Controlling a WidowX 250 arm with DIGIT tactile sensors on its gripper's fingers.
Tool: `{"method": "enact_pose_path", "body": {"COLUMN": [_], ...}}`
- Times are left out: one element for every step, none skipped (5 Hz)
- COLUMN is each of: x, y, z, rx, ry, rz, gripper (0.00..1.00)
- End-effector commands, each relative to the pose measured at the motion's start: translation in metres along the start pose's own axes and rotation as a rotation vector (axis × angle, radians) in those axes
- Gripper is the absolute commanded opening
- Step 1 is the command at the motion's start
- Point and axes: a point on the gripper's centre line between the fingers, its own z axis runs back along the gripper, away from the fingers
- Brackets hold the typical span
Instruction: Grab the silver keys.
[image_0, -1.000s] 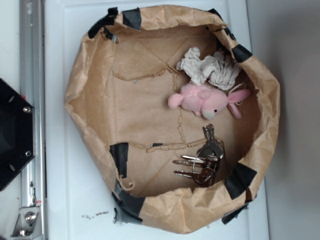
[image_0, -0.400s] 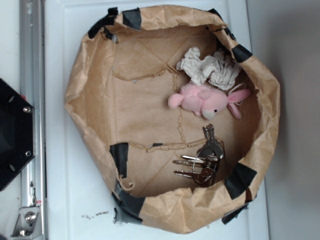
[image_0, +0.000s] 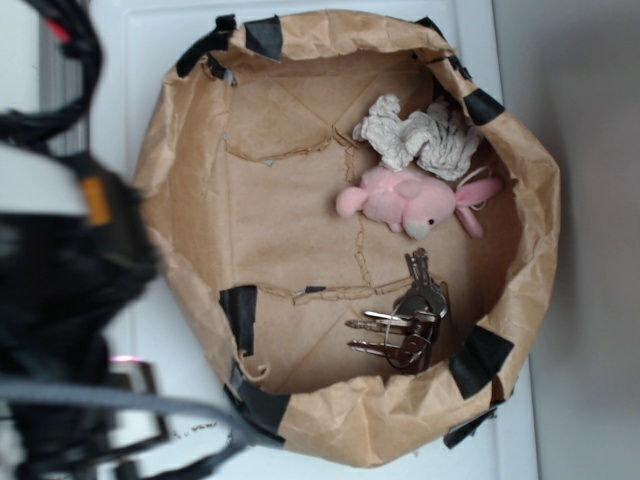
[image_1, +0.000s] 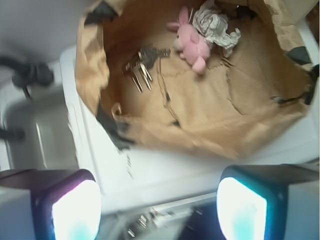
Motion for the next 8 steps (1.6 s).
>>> {"method": "enact_pose_path", "body": {"x": [0.04, 0.068, 0.086, 0.086, 0.086, 0.086, 0.117, 0.126], "y": [0.006, 0.01, 0.022, 0.022, 0.022, 0.022, 0.031, 0.037], "z": [-0.031, -0.049, -0.05, -0.05, -0.05, -0.05, -0.102, -0.129], "rx": [-0.063, -0.054, -0.085, -0.085, -0.085, -0.085, -0.026, 0.021], "ry": [-0.123, -0.156, -0.076, -0.076, -0.076, -0.076, -0.178, -0.231], "rz": [0.328, 0.395, 0.349, 0.349, 0.349, 0.349, 0.418, 0.432], "gripper": [1.0, 1.0, 1.0, 1.0, 1.0, 1.0, 1.0, 1.0]}}
